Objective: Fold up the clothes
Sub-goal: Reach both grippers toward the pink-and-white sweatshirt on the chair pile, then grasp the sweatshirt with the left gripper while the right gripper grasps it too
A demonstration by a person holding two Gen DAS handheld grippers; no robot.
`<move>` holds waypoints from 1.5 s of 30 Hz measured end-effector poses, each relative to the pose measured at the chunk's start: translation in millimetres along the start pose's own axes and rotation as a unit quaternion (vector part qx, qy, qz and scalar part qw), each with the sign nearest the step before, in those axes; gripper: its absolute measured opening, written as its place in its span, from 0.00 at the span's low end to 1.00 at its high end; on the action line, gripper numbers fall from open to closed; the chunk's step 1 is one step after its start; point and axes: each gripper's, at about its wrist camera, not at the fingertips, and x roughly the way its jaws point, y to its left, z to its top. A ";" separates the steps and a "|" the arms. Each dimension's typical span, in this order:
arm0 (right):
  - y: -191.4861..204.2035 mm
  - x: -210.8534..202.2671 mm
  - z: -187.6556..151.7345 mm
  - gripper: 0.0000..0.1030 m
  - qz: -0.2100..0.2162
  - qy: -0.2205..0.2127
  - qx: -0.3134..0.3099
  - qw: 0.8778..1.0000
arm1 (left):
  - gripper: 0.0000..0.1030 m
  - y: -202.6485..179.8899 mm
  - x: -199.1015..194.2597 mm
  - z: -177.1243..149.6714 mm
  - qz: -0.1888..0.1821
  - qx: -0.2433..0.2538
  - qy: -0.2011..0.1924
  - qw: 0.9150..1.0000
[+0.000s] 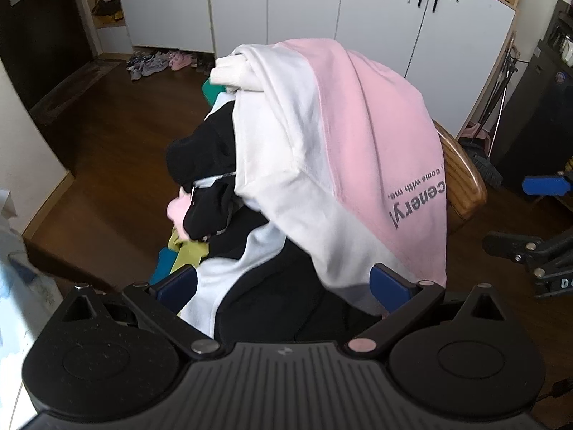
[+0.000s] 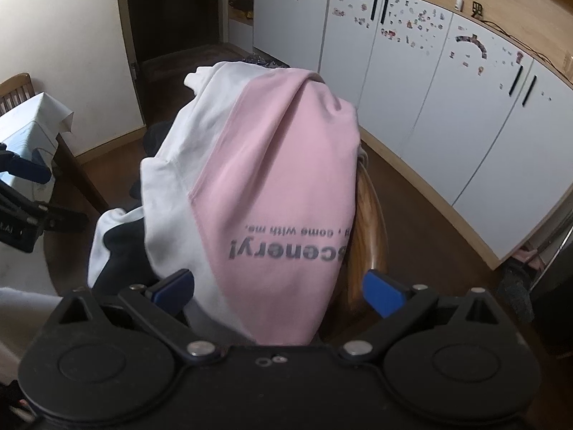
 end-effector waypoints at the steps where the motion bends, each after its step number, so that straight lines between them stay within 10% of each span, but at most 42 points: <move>1: -2.5 7.2 5.1 1.00 0.002 -0.002 -0.001 1.000 | 1.00 -0.4 6.4 4.5 -0.002 0.007 -0.004 1.000; 27: -34.1 117.9 89.9 1.00 -0.005 0.006 -0.067 0.998 | 0.99 -15.1 123.0 59.8 -0.016 0.029 0.015 0.999; 36: -37.6 100.9 94.3 1.00 -0.015 0.002 -0.073 0.997 | 0.22 -22.4 104.2 71.7 -0.037 0.025 0.012 0.999; 45: -14.4 48.0 83.1 1.00 0.103 -0.021 -0.046 0.993 | 0.13 8.1 26.5 49.7 -0.055 -0.005 -0.052 0.997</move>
